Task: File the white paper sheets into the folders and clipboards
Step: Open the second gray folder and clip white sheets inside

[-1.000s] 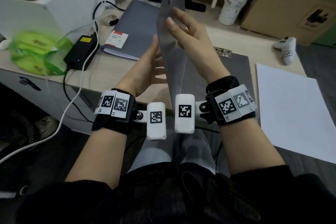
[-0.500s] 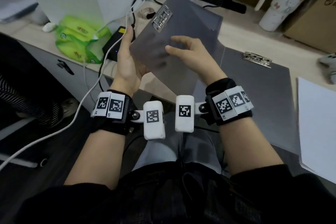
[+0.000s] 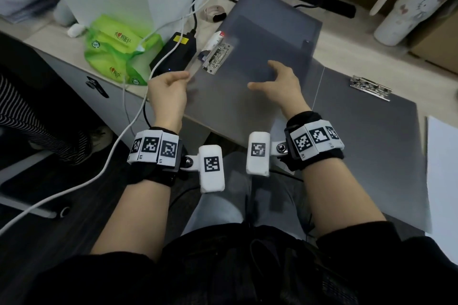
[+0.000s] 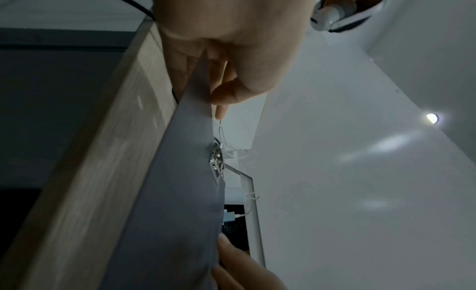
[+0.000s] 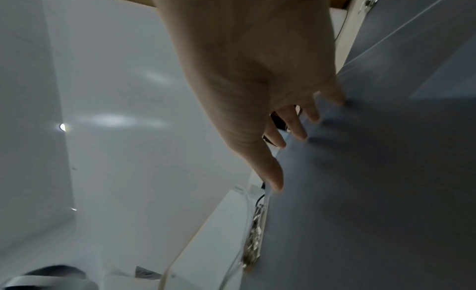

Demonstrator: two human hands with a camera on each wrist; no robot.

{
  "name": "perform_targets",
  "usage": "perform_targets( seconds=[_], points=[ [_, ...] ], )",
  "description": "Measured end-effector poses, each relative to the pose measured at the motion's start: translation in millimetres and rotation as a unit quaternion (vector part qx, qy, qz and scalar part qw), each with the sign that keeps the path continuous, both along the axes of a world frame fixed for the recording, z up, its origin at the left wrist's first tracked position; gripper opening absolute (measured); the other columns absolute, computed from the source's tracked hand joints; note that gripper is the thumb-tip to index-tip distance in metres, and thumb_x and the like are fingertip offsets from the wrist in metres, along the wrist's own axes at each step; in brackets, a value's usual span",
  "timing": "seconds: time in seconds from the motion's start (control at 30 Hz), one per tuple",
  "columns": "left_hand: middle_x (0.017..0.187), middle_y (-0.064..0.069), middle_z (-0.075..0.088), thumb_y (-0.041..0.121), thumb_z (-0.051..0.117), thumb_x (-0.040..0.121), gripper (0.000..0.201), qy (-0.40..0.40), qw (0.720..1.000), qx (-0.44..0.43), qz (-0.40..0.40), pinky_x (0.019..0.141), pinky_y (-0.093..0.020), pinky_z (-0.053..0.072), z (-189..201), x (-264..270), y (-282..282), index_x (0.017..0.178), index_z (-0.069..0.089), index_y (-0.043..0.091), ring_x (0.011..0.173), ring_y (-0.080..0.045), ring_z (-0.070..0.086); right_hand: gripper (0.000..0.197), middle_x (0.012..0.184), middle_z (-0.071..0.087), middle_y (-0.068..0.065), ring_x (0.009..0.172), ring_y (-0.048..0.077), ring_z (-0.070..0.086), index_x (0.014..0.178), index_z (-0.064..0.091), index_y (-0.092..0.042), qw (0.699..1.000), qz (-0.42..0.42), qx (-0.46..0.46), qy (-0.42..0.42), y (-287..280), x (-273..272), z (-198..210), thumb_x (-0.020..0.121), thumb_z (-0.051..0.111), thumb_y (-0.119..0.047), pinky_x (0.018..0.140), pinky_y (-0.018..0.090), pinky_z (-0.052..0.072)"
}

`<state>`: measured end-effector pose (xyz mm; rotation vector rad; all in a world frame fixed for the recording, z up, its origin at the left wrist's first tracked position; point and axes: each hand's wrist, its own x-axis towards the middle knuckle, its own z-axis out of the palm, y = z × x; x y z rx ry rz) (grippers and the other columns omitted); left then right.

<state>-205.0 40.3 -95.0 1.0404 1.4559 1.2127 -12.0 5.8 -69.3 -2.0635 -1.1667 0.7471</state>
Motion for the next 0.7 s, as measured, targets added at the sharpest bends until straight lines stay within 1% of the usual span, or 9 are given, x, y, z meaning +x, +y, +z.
perform_targets(
  seconds=[0.1, 0.2, 0.3, 0.33, 0.43, 0.53, 0.6, 0.67, 0.7],
  points=[
    [0.112, -0.006, 0.069, 0.017, 0.056, 0.085, 0.031, 0.151, 0.986, -0.016, -0.065, 0.095, -0.034, 0.05, -2, 3, 10, 0.114, 0.067, 0.015, 0.105, -0.022, 0.064, 0.097, 0.161, 0.002, 0.005, 0.148, 0.034, -0.006, 0.151, 0.016, -0.028, 0.992, -0.01, -0.116, -0.047, 4, 8, -4, 0.075, 0.075, -0.042, 0.114, 0.066, 0.006],
    [0.128, -0.007, 0.061, 0.018, 0.051, 0.089, 0.039, 0.25, 0.958, -0.013, -0.141, 0.105, -0.034, 0.042, 2, 12, 15, 0.126, 0.058, 0.009, 0.121, -0.024, 0.055, 0.109, 0.16, -0.016, 0.003, 0.144, 0.037, -0.021, 0.151, 0.005, -0.034, 0.984, 0.002, -0.174, -0.048, 5, 14, -7, 0.07, 0.075, -0.052, 0.109, 0.072, 0.001],
    [0.124, -0.018, 0.062, 0.021, 0.046, 0.094, 0.017, 0.294, 0.941, 0.001, -0.167, 0.098, -0.034, 0.041, 11, 21, 23, 0.098, 0.061, 0.013, 0.119, -0.033, 0.053, 0.116, 0.158, -0.024, 0.001, 0.144, 0.037, -0.023, 0.151, -0.002, -0.035, 0.975, 0.021, -0.21, -0.065, 6, 17, -12, 0.066, 0.075, -0.058, 0.106, 0.075, -0.002],
    [0.12, -0.023, 0.061, 0.022, 0.044, 0.095, 0.02, 0.301, 0.937, -0.005, -0.175, 0.095, -0.036, 0.042, 12, 23, 27, 0.091, 0.06, 0.012, 0.116, -0.037, 0.054, 0.118, 0.157, -0.026, 0.0, 0.143, 0.036, -0.024, 0.151, -0.004, -0.036, 0.972, 0.026, -0.221, -0.072, 6, 17, -13, 0.066, 0.075, -0.059, 0.105, 0.075, -0.004],
    [0.108, -0.036, 0.059, 0.02, 0.042, 0.095, 0.034, 0.283, 0.941, -0.037, -0.181, 0.09, -0.042, 0.045, 7, 28, 41, 0.079, 0.057, -0.006, 0.108, -0.045, 0.054, 0.119, 0.156, -0.03, -0.001, 0.143, 0.035, -0.027, 0.149, -0.008, -0.038, 0.968, 0.037, -0.232, -0.086, 5, 16, -19, 0.065, 0.072, -0.063, 0.104, 0.074, -0.008],
    [0.102, -0.027, 0.064, 0.016, 0.043, 0.091, 0.033, 0.245, 0.954, -0.06, -0.161, 0.092, -0.042, 0.046, -8, 30, 56, 0.097, 0.065, -0.008, 0.103, -0.04, 0.059, 0.12, 0.154, -0.033, -0.002, 0.142, 0.035, -0.029, 0.148, -0.013, -0.039, 0.965, 0.045, -0.24, -0.095, 4, 16, -24, 0.065, 0.07, -0.067, 0.105, 0.073, -0.009],
    [0.096, -0.023, 0.063, 0.015, 0.043, 0.09, 0.029, 0.218, 0.961, -0.067, -0.156, 0.085, -0.038, 0.045, -16, 30, 61, 0.087, 0.066, -0.002, 0.087, -0.03, 0.054, 0.121, 0.154, -0.035, -0.002, 0.142, 0.035, -0.029, 0.148, -0.014, -0.039, 0.963, 0.046, -0.245, -0.099, 5, 15, -25, 0.065, 0.069, -0.068, 0.105, 0.073, -0.009],
    [0.087, -0.014, 0.054, 0.012, 0.043, 0.091, 0.024, 0.196, 0.966, -0.07, -0.152, 0.078, -0.029, 0.038, -15, 31, 59, 0.072, 0.056, 0.011, 0.082, -0.022, 0.044, 0.122, 0.153, -0.035, -0.002, 0.141, 0.035, -0.03, 0.148, -0.015, -0.039, 0.962, 0.046, -0.249, -0.1, 5, 15, -25, 0.065, 0.069, -0.068, 0.104, 0.073, -0.009],
    [0.086, -0.011, 0.053, 0.01, 0.043, 0.092, 0.022, 0.181, 0.969, -0.066, -0.155, 0.075, -0.026, 0.038, -14, 31, 58, 0.074, 0.054, 0.014, 0.08, -0.021, 0.044, 0.122, 0.153, -0.036, -0.001, 0.141, 0.035, -0.03, 0.148, -0.015, -0.039, 0.962, 0.047, -0.25, -0.098, 6, 15, -25, 0.065, 0.069, -0.068, 0.104, 0.073, -0.009]
  ],
)
